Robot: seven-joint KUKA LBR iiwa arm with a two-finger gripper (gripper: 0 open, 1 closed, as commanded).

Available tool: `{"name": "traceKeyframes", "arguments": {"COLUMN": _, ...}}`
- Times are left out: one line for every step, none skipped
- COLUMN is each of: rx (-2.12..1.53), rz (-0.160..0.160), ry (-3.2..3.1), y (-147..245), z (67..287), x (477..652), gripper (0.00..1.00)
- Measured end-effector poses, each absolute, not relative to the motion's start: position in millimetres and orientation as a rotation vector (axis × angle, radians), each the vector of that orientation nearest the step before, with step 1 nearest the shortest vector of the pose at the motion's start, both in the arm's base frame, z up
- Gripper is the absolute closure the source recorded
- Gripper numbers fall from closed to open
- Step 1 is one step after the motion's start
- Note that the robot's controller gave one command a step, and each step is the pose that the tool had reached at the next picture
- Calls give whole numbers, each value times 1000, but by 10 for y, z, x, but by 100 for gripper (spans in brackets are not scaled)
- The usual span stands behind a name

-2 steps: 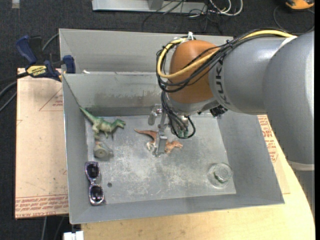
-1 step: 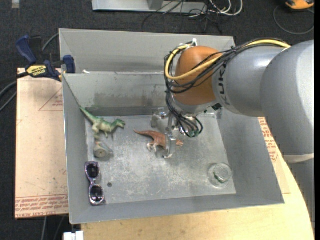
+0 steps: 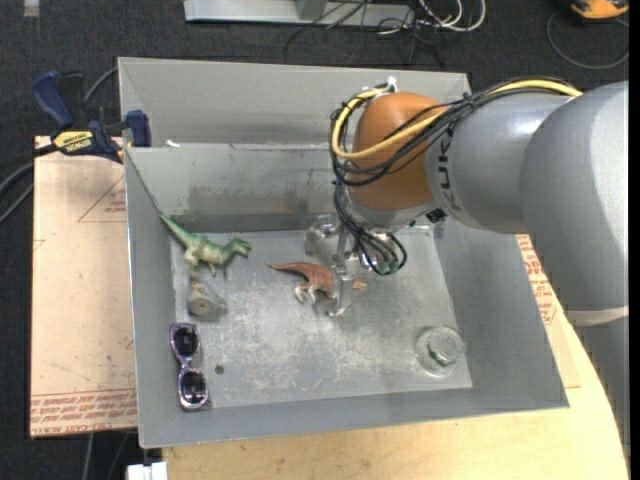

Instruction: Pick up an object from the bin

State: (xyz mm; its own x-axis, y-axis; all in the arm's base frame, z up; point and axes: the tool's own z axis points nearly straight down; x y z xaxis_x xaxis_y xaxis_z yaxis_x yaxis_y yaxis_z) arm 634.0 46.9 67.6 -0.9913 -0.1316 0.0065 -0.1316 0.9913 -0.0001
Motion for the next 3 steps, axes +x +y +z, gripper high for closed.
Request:
{"name": "traceKeyframes", "arguments": {"rx": 224, "rz": -1, "ry": -3130, "y": 554, "z": 739, "x": 6218, "gripper": 100}}
{"name": "traceKeyframes", "arguments": {"rx": 223, "rz": -1, "ry": -3130, "y": 552, "z": 739, "x": 6218, "gripper": 100}}
{"name": "traceKeyframes", "arguments": {"rx": 288, "rz": -2, "ry": -3130, "y": 655, "z": 2755, "x": 6268, "gripper": 100}}
